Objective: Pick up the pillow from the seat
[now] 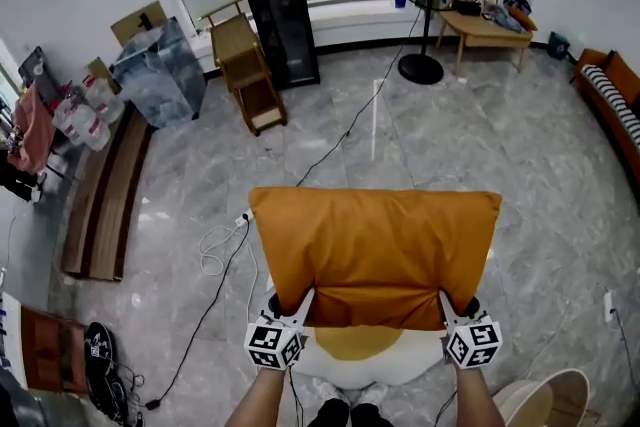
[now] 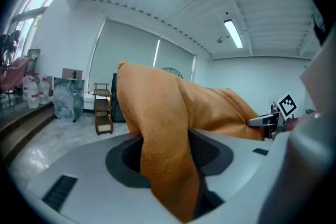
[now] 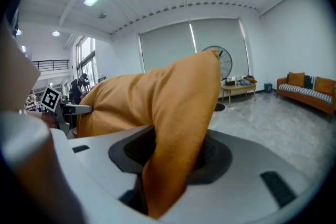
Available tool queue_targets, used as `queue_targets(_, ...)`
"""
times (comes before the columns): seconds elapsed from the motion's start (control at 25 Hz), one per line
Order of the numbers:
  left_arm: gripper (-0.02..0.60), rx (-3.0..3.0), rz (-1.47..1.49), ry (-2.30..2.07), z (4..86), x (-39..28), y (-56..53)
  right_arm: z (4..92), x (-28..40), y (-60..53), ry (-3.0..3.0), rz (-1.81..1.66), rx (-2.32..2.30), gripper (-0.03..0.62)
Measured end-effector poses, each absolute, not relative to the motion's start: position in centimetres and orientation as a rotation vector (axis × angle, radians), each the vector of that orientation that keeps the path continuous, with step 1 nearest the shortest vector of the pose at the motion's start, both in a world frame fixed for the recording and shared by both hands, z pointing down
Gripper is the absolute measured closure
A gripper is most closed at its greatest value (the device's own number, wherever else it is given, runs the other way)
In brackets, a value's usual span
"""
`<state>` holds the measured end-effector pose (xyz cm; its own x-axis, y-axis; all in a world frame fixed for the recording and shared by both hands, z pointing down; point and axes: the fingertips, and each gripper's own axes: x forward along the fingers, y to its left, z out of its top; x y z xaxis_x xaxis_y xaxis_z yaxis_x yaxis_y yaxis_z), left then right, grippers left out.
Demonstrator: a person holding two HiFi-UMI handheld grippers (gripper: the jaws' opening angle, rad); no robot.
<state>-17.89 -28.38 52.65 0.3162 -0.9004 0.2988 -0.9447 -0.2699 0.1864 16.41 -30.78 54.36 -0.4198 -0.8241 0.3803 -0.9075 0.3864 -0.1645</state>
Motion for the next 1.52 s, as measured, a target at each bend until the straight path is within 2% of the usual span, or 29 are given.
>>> queue_targets(0.28, 0.357, 2.328, 0.048, -1.769, 38.9, -19.1, -23.0, 40.8, 15.3, -26.2, -2.529, 0.382, 1.600, 0.408)
queue_targets(0.52, 0.351, 2.374, -0.040, -1.828, 33.5, -20.2, -21.6, 34.9, 14.3, -25.0, -2.613, 0.288, 1.625, 0.408)
queue_targets(0.96, 0.356, 2.420, -0.144, -1.860, 29.1, -20.4, -20.1, 29.8, 13.6, -23.9, -2.646, 0.136, 1.682, 0.422)
queue_targets(1.52, 0.356, 2.391, -0.142, -1.875, 29.3, -22.6, -19.8, 29.6, 11.1, -24.7, -2.652, 0.124, 1.641, 0.421)
